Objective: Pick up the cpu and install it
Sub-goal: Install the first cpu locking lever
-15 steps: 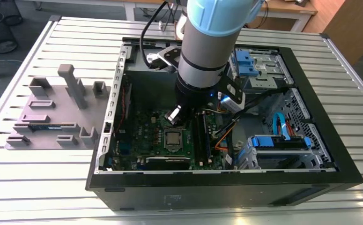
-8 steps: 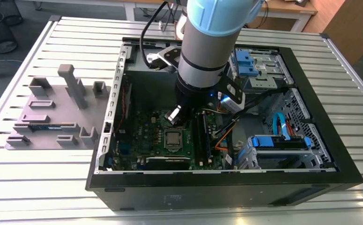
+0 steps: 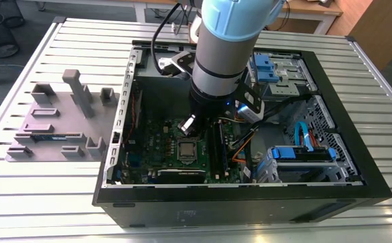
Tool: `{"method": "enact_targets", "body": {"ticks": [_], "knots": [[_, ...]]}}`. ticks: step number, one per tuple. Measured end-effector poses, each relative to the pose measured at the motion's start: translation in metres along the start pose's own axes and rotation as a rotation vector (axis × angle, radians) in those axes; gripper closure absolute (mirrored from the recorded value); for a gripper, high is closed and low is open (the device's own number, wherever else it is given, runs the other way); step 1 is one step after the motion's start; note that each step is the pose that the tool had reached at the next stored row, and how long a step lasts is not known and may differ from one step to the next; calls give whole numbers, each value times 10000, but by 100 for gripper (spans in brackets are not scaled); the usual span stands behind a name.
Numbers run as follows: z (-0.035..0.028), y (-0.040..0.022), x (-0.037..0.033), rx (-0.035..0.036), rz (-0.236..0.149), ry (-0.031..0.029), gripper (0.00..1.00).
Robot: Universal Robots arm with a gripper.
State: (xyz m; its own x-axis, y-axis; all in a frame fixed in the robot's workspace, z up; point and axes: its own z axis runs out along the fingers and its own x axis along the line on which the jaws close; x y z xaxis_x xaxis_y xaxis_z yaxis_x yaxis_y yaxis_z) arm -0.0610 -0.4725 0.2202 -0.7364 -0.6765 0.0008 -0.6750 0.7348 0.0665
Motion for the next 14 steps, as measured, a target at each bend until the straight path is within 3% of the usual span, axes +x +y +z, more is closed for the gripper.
{"method": "enact_targets", "body": {"ticks": [6, 14], "knots": [[13, -6, 4, 17, 419, -11, 89], [15, -15, 12, 105, 789, 40, 89]]}}
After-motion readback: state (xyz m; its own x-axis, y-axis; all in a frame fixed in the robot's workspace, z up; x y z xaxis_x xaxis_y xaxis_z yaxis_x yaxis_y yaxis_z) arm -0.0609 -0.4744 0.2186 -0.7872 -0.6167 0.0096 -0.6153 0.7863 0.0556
